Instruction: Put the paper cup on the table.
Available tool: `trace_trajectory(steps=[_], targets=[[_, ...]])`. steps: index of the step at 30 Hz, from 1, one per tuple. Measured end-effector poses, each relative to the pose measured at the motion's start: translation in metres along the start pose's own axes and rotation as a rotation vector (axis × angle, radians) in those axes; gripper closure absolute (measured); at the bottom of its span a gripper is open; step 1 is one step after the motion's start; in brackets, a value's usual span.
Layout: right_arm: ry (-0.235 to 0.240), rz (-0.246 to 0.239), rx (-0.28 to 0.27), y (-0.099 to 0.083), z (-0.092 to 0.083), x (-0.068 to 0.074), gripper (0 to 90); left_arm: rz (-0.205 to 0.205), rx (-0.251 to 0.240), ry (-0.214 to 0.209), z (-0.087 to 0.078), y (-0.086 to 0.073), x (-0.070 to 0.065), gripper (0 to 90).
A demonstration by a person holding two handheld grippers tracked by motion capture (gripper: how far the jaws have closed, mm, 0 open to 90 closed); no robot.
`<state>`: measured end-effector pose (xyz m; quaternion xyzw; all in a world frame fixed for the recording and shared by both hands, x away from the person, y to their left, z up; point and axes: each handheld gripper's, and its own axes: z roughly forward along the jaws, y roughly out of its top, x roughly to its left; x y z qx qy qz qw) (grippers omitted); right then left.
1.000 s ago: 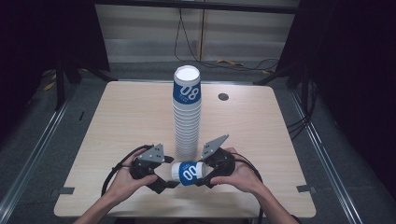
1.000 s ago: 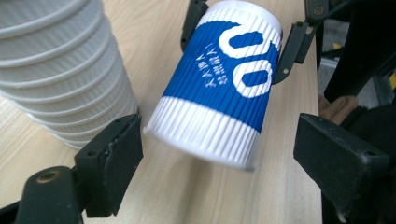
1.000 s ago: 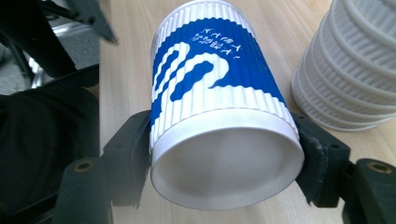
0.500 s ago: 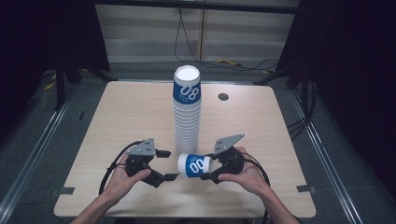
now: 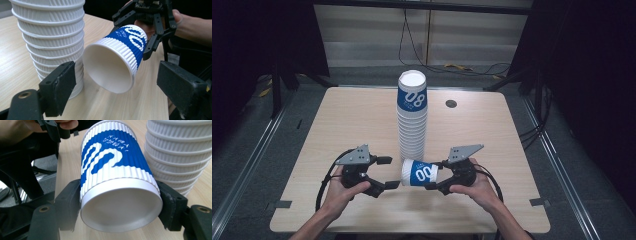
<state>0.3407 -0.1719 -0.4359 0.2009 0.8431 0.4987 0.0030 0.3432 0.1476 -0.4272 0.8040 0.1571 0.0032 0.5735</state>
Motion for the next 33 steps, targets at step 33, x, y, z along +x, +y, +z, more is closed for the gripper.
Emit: trace_trajectory(steps=[33], targets=[[0.109,-0.052,-0.239,-0.005,0.009,0.010,29.3,0.019,-0.055,-0.019,0.003,-0.001,-0.005,15.4]])
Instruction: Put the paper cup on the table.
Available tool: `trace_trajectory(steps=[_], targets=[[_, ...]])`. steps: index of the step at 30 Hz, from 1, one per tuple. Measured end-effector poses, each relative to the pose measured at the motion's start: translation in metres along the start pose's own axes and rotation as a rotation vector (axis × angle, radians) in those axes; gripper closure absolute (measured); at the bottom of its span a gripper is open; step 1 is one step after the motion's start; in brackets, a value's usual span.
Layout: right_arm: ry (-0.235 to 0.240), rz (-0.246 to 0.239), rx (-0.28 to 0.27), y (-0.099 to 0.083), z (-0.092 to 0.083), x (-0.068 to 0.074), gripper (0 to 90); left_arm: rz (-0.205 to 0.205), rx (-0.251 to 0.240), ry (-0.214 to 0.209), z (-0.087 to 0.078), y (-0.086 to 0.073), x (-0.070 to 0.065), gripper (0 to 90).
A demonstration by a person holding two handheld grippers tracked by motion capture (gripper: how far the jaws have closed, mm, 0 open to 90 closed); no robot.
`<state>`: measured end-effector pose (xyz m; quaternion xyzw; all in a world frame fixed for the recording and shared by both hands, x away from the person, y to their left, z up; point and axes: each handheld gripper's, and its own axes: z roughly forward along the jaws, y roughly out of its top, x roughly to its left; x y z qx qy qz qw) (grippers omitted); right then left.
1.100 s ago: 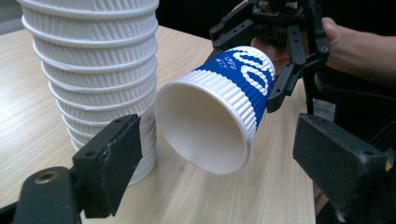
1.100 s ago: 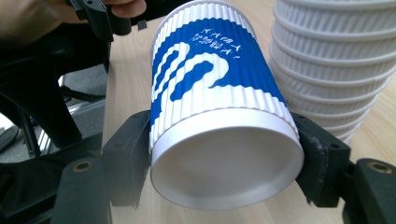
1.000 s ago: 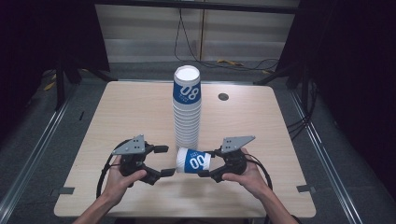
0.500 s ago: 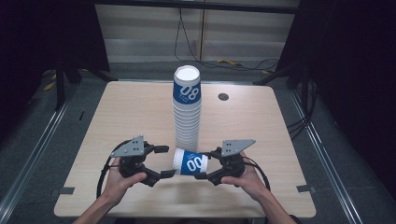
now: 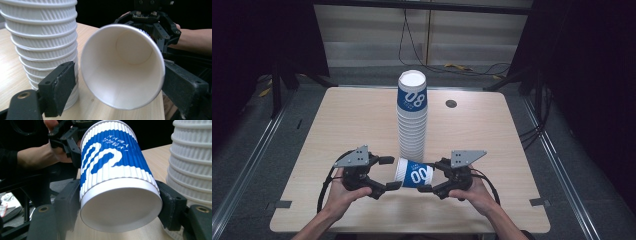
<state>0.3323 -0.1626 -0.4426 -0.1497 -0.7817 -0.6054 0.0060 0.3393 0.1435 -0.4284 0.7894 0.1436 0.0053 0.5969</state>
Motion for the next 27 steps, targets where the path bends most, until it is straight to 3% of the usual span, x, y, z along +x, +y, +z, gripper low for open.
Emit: trace_trajectory(steps=[3,10,14,18,27], targets=[[0.005,-0.001,-0.004,0.001,0.000,0.000,29.3,0.023,0.007,-0.011,0.004,-0.001,-0.001,15.1],[0.023,0.002,0.000,0.000,0.003,0.001,29.4,-0.010,0.011,-0.007,0.011,-0.006,0.002,0.9],[0.041,0.011,-0.007,0.000,0.005,0.002,29.3,-0.032,-0.008,-0.031,0.012,-0.006,0.001,2.0],[0.051,0.010,-0.006,0.000,0.007,0.003,29.3,-0.011,-0.011,-0.068,0.012,-0.004,-0.001,10.5],[0.053,-0.001,0.002,0.000,0.008,0.004,29.3,0.000,-0.018,-0.080,0.015,-0.003,-0.002,13.1]])
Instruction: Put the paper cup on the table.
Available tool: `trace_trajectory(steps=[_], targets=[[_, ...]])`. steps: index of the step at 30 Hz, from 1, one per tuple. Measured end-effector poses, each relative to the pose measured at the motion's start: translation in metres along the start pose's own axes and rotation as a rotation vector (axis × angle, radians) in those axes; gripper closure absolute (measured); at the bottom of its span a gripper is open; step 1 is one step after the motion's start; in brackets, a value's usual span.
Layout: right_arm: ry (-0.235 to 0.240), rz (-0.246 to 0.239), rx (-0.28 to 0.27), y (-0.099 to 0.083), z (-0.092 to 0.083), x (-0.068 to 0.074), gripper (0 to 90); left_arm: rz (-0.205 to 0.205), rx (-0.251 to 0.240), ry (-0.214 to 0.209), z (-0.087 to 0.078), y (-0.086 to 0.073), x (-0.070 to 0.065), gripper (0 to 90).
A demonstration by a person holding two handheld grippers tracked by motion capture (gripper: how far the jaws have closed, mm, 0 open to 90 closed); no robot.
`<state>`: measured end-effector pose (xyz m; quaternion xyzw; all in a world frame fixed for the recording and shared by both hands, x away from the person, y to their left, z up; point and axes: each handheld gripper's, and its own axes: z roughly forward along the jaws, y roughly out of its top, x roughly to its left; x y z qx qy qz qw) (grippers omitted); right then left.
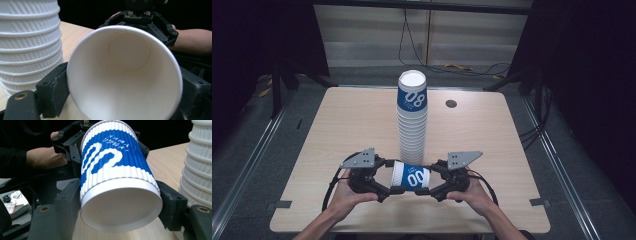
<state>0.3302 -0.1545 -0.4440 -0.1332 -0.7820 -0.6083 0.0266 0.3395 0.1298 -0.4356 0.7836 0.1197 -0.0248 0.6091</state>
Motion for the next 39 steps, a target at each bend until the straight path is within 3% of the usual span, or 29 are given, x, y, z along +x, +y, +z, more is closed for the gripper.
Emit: trace_trajectory(steps=[3,8,10,14,20,22,28,39], targets=[[-0.008,-0.001,0.012,0.000,0.001,0.000,29.2,0.025,0.026,0.031,0.004,0.000,-0.003,11.4],[-0.002,-0.004,0.021,0.000,0.001,0.001,29.4,0.024,0.034,0.004,0.001,0.003,-0.002,14.8],[0.001,0.012,0.048,0.000,0.001,0.000,29.3,0.016,0.055,-0.014,0.001,0.002,-0.001,16.3],[0.002,0.026,0.103,-0.001,0.003,0.000,26.5,0.039,0.063,-0.030,0.000,0.002,-0.003,20.6],[0.004,0.029,0.124,-0.001,0.004,0.000,25.8,0.042,0.076,-0.025,0.000,0.003,-0.003,21.1],[0.004,0.037,0.130,-0.002,0.004,0.000,24.8,0.053,0.084,-0.005,0.000,0.004,-0.004,21.0],[-0.069,0.059,0.174,-0.002,0.004,-0.001,13.7,0.030,0.078,0.015,-0.006,0.007,-0.002,20.7],[-0.114,0.085,0.209,0.000,-0.003,-0.006,15.9,-0.004,0.111,0.044,-0.019,0.009,0.003,20.5]])
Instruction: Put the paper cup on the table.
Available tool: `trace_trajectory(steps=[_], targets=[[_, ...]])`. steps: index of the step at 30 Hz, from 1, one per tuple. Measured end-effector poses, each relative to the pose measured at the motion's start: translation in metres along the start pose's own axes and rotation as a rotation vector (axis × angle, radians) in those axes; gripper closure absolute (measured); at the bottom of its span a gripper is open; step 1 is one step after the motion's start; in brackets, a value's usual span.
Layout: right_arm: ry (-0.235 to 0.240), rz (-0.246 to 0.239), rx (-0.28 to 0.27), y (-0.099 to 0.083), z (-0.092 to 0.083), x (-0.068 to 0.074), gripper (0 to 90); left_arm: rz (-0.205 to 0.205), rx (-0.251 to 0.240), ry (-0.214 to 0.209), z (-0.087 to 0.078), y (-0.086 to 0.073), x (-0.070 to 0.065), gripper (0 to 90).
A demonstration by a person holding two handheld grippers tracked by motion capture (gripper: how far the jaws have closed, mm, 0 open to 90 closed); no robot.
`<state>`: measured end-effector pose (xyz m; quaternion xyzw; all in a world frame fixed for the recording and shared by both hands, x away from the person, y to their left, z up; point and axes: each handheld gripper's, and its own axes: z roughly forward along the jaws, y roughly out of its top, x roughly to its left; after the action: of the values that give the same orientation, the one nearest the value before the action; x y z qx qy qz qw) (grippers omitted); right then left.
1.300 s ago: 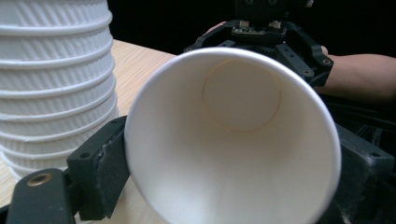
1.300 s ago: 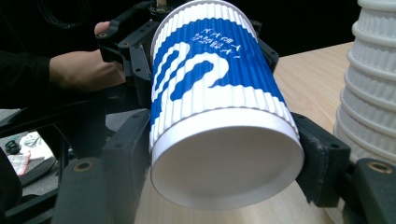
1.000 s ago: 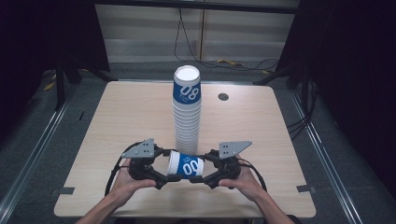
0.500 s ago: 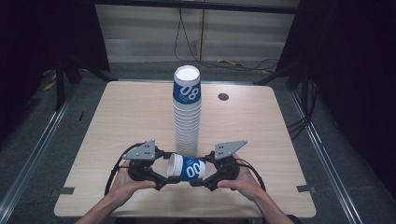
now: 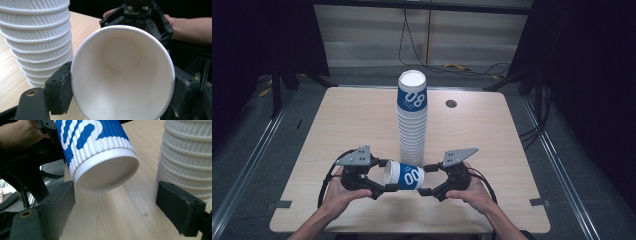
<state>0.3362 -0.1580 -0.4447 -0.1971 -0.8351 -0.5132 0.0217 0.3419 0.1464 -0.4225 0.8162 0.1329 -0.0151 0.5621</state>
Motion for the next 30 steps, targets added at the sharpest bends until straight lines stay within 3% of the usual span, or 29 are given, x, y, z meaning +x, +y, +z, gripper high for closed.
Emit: trace_trajectory(steps=[3,7,13,16,21,30], targets=[[-0.009,0.011,0.026,-0.001,-0.002,-0.002,15.9,-0.017,-0.008,0.011,-0.004,0.001,0.004,20.5],[-0.032,0.026,0.039,-0.003,-0.005,-0.006,17.3,-0.003,-0.003,0.034,-0.009,0.004,0.006,20.1],[-0.048,0.038,0.029,-0.002,-0.015,-0.006,20.9,0.043,0.043,0.085,-0.024,0.011,0.006,19.9],[-0.078,0.034,0.023,-0.001,-0.021,-0.005,20.3,0.030,0.037,0.074,-0.028,0.012,0.007,19.9],[-0.149,0.061,0.015,-0.011,-0.028,-0.007,22.3,-0.004,0.087,0.103,-0.032,0.012,0.011,19.4],[-0.238,0.075,0.013,-0.015,-0.032,-0.011,18.1,-0.037,0.127,0.137,-0.042,0.006,0.017,19.4]])
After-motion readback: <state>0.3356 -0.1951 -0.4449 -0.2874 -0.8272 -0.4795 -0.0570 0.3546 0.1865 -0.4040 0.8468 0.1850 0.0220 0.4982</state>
